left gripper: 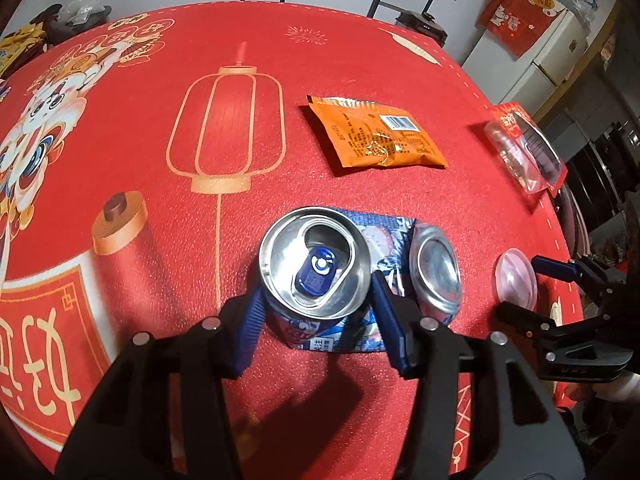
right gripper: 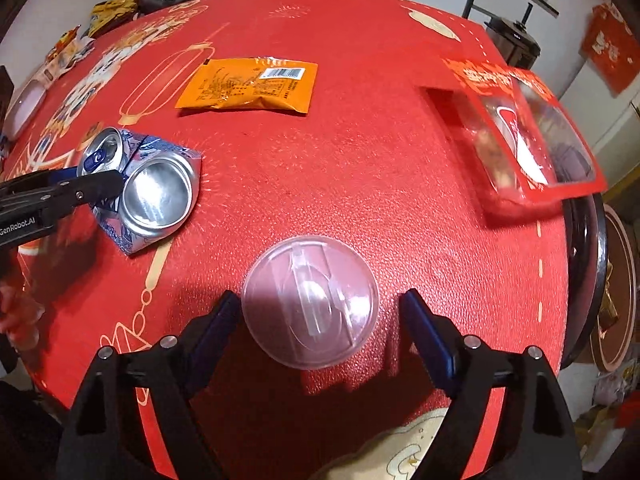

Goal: Collect trash
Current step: 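Grasp the crushed blue-and-white can with the left tool while the right tool grasps the clear round lid, then carry the can with the left tool while the right tool carries the lid over the bin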

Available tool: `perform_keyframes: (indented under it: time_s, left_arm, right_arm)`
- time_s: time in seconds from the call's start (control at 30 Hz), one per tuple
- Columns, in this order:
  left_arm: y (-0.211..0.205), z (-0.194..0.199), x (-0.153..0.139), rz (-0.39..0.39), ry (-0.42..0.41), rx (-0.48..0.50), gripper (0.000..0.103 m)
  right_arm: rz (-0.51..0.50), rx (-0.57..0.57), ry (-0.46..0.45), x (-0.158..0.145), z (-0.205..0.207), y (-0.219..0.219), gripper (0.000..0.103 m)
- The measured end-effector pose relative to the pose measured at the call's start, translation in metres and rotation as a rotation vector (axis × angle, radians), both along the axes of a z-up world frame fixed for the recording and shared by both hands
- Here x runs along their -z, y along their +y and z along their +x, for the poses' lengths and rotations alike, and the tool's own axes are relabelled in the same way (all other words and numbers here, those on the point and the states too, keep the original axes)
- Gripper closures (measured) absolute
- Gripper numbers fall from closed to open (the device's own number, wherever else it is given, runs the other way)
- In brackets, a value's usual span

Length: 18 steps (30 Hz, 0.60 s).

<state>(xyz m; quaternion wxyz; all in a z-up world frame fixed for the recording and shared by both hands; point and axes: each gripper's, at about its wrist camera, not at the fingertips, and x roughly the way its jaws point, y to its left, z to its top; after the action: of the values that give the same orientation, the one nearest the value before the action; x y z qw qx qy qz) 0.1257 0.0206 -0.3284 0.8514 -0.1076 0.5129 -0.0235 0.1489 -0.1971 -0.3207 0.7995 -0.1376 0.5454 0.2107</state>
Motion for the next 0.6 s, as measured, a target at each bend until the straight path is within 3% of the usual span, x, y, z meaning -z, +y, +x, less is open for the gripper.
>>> perform_keyframes:
  time_s: [0.17,0.43,0.6]
  left_arm:
    - [-0.0018,0.0001,0.0002,0.010,-0.003,-0.003,0.050]
    - [-0.0048,0.0002,0.0008,0.020,-0.008,-0.005,0.050]
    - [-0.0053,0.0002,0.0009,0.029,-0.010,-0.005,0.050]
  right_arm:
    - [0.009,-0.005,-0.008,-0.0004,-0.0009,-0.0025,0.022]
    - [0.021,-0.015,-0.023,-0.0036,-0.0041,-0.0030,0.038]
    - [0.024,-0.024,-0.024,-0.0036,-0.0094,-0.0042,0.038]
